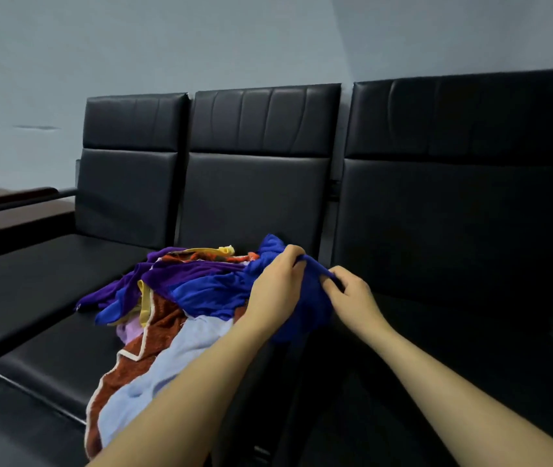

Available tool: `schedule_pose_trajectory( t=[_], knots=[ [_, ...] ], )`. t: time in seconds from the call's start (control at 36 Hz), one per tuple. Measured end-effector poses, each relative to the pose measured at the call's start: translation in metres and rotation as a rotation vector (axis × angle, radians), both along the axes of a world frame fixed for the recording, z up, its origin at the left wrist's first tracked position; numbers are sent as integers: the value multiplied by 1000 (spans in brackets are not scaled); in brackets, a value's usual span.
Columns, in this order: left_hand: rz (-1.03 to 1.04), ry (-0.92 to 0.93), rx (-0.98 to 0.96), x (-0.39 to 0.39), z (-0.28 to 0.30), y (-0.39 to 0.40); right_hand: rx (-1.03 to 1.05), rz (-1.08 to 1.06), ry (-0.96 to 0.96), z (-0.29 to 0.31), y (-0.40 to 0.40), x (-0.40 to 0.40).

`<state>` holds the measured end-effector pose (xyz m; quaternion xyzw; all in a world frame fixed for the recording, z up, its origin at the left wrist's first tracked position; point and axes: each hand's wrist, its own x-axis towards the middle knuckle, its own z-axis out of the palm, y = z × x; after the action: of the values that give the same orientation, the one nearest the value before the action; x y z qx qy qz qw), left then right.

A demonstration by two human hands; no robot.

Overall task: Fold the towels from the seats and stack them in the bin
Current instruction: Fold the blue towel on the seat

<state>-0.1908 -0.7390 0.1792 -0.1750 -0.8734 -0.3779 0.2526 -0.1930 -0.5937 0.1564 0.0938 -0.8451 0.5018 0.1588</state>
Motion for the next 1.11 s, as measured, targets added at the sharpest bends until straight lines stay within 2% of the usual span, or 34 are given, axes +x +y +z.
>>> schedule_pose_trajectory(
  t=[0.19,0.39,0.53,0.58,0.78,0.89,1.0,1.11],
  knots=[
    [-127,-35,-51,26,17,51,121,-120,-46,25,63,47],
    [-327,-116,43,48,34,103,181,-266,30,42,120,77],
    [-330,-261,-163,54,37,134,100,-360,61,47,156,91],
    [-318,-277,-189,57,32,146,86,-381,56,45,168,97],
    [-310,-283,11,62,23,172,117,-474,44,30,194,102],
    [-325,-284,96,63,32,181,162,-523,173,28,196,104],
    [-314,-259,143,62,37,187,142,-390,324,25,192,109],
    [-315,-258,183,58,41,191,186,-198,343,25,180,110]
  ],
)
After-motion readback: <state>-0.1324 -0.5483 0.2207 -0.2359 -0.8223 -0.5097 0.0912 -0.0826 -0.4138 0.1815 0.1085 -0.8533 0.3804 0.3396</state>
